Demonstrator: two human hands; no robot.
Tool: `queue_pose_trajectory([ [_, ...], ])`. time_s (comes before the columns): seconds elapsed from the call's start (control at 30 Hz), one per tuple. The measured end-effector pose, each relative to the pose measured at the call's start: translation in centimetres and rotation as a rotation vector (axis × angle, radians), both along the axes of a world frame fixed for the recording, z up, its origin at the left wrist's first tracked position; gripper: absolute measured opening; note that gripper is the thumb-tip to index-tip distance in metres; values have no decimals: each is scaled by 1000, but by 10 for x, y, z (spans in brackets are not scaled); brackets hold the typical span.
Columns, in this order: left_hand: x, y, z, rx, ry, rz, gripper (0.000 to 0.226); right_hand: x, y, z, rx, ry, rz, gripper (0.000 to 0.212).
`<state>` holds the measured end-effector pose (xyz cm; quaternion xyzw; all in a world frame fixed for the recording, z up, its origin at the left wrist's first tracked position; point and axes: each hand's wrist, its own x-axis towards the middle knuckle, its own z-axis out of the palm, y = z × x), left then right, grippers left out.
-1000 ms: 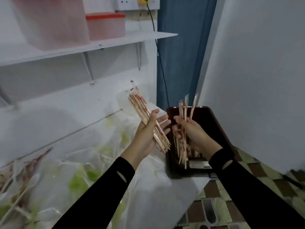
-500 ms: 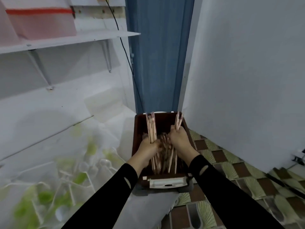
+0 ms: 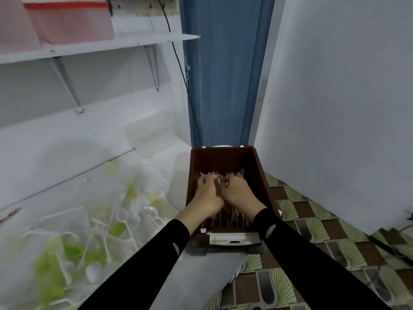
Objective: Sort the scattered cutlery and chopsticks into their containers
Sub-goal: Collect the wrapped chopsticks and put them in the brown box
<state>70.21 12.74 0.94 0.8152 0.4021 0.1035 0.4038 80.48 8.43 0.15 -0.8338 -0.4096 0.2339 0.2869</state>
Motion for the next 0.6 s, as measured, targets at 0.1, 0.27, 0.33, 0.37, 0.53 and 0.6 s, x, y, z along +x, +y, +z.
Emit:
queue_pose_trajectory([
  [0.1, -37, 11, 11, 147, -307, 43, 41, -28, 2, 8, 327, -55, 50, 25],
  [0.27, -149, 35, 4, 193, -353, 179, 31, -105, 7, 17, 633, -126, 259, 25],
  [0.33, -202, 39, -12, 230, -292, 207, 30, -137, 12, 8, 571, -117, 386, 25],
  [0.37, -230, 39, -21, 234, -270, 239, 31, -155, 14, 1, 505, -94, 460, 24],
  [0.53, -356, 30, -57, 161, -99, 442, 39, -248, 14, -43, 282, -48, 779, 21],
  [0.6, -394, 25, -66, 206, -40, 466, 35, -275, 11, -59, 258, -54, 924, 30],
])
